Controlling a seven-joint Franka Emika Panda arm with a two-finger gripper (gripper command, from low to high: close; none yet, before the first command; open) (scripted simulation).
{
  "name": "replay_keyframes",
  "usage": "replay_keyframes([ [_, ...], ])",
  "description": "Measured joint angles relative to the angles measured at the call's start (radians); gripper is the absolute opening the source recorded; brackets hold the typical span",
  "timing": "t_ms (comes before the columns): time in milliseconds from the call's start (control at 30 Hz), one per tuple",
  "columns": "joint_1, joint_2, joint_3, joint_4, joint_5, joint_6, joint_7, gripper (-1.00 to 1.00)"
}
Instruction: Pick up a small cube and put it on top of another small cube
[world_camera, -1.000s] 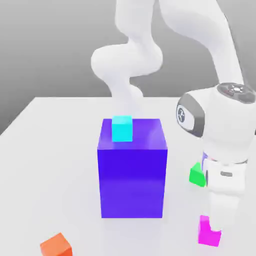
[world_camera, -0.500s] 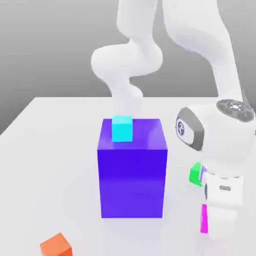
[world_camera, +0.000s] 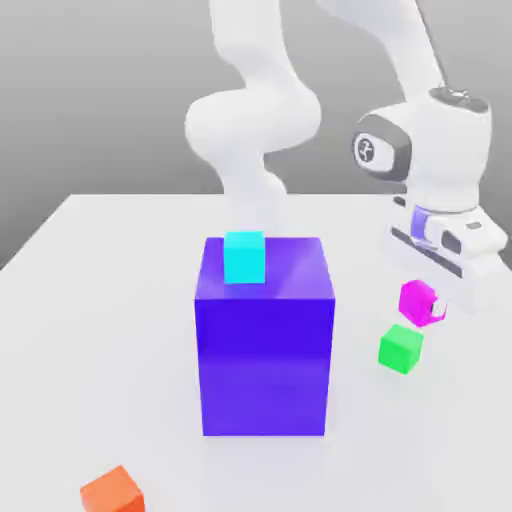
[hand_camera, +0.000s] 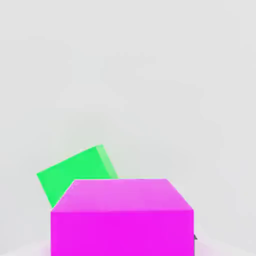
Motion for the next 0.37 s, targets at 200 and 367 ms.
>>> replay_keyframes([
  [200,-0.016,0.171,0.017,-0.013,-0.058,0.185,0.022,-1.00],
  [367,-0.030,0.243,0.009,-0.010,-0.104,0.253,0.053,1.00],
])
